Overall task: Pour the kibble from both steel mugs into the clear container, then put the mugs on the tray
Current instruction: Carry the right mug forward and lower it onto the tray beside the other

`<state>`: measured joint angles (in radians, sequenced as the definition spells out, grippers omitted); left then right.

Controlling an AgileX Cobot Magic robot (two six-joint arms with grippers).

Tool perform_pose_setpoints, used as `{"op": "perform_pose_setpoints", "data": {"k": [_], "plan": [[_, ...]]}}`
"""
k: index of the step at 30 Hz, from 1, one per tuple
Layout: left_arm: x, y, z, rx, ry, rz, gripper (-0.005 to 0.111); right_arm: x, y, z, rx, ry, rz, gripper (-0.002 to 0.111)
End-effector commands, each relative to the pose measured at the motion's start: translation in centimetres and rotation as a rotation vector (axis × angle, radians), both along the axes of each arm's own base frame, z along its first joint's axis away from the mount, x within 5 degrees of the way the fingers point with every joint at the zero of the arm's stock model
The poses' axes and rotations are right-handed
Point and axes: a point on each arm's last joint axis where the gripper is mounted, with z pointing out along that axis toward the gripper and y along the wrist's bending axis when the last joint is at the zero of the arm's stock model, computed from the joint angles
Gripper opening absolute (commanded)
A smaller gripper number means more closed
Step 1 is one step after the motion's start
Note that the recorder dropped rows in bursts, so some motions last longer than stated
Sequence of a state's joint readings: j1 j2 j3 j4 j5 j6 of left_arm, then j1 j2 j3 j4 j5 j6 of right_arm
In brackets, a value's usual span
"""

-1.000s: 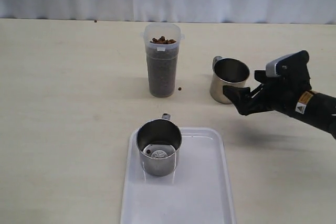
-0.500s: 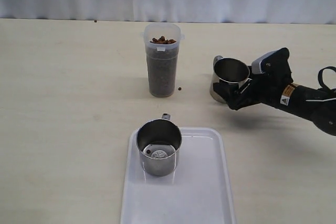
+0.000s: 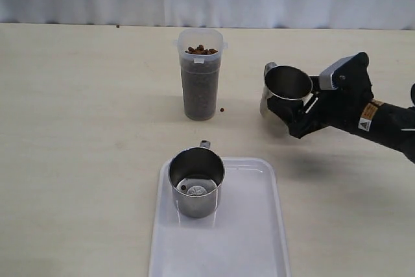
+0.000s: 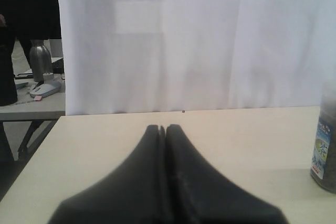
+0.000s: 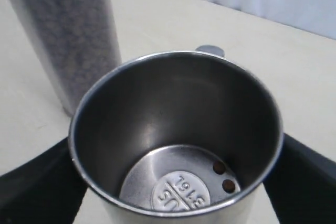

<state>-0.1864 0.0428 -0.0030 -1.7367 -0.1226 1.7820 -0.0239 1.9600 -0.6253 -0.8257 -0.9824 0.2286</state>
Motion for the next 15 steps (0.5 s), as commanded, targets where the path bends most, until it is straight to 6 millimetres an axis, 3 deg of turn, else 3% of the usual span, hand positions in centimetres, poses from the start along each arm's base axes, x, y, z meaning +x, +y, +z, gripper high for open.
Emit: {"op": "perform_pose_setpoints", "data": {"k": [1,8,15], "plan": [[0.0,0.1,-0.1,-0.01,0.01,0.007,0.0,-3.7,0.7,0.8,-0.025,0.009,0.118,0.006],[0.0,0.1,-0.1,-0.01,0.01,0.007,0.0,-8.9,2.4,0.7,-0.053,0.025,0.483,0.006],[0.0,0.1,-0.1,-0.01,0.01,0.007,0.0,-9.8,2.6,0.0,-0.077,0.053,0.591,0.006]]}}
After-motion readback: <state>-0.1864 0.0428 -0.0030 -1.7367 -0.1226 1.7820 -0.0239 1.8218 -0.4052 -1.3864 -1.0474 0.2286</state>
